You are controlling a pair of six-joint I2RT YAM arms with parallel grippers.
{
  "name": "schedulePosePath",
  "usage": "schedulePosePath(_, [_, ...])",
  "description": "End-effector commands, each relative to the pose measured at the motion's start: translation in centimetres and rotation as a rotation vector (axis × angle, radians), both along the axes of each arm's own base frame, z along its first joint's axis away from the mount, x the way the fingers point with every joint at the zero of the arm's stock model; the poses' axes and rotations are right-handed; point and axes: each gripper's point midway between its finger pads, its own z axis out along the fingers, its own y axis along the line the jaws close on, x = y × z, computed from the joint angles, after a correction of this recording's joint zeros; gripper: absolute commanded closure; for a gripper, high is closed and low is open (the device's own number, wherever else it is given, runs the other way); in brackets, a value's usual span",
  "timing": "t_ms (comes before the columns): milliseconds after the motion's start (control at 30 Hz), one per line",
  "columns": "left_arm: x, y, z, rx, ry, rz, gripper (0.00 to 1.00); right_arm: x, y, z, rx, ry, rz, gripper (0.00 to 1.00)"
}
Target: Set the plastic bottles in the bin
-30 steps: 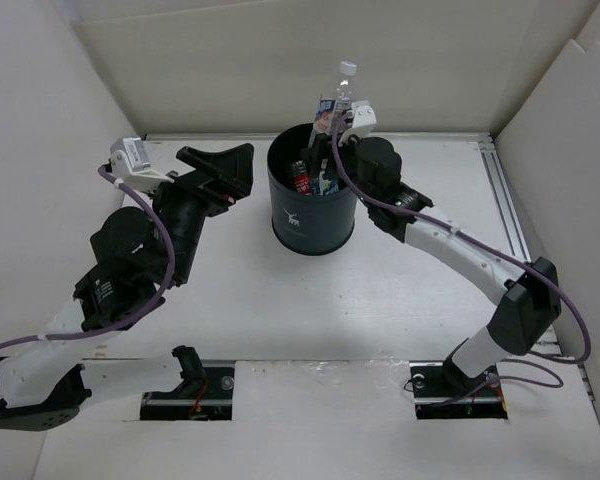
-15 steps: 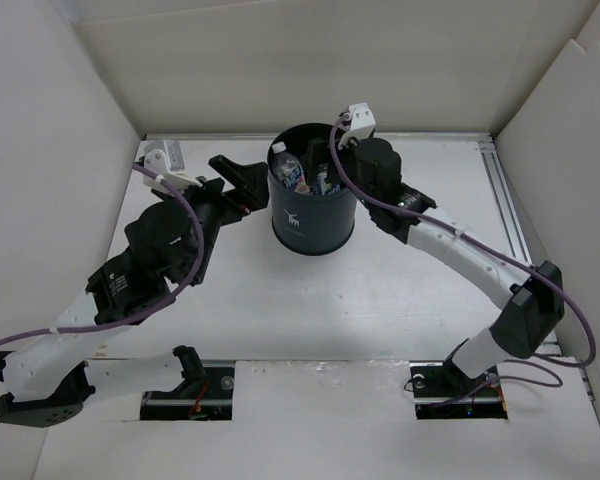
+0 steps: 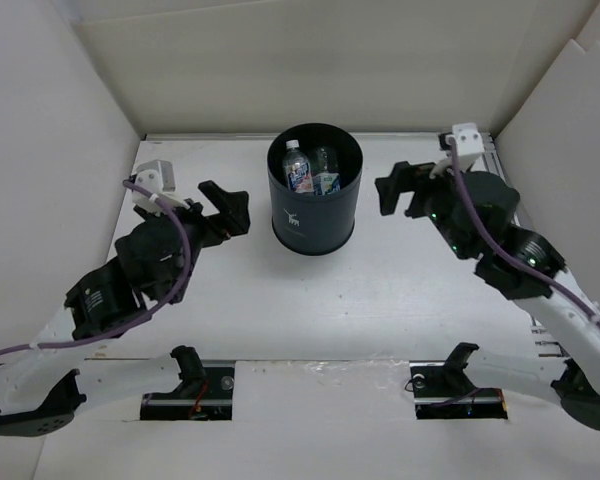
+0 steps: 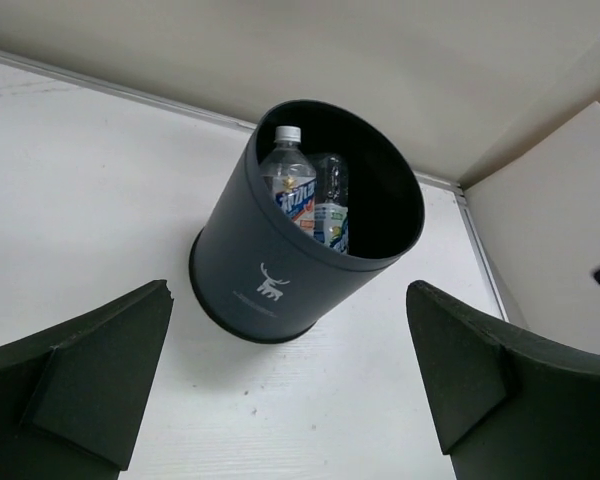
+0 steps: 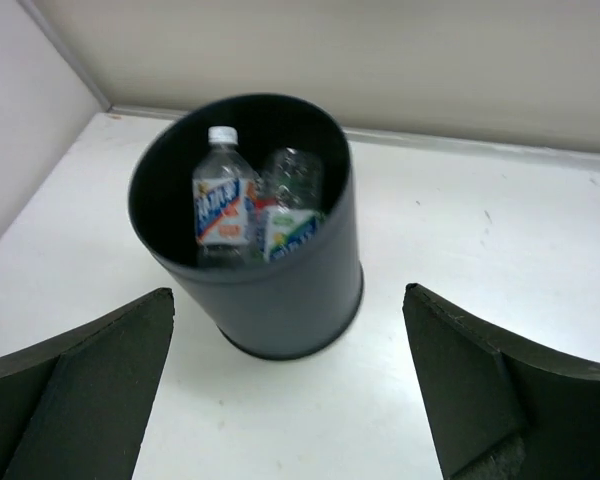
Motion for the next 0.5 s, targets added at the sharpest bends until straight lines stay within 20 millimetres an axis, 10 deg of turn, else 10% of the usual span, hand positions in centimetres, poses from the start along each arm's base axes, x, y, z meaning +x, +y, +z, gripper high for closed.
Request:
schedulePosePath(0, [-1.2, 2.7, -0.8, -0.002, 0.006, 0.019, 0.00, -3.7, -4.5, -2.4, -0.068, 0.093, -0.043, 0.00])
schedulePosePath(467, [-4.8, 8.3, -7.1, -0.060, 0.064, 0.014, 0.00, -11.5, -12.4, -4.4, 0.016, 0.079, -0.041, 0.00])
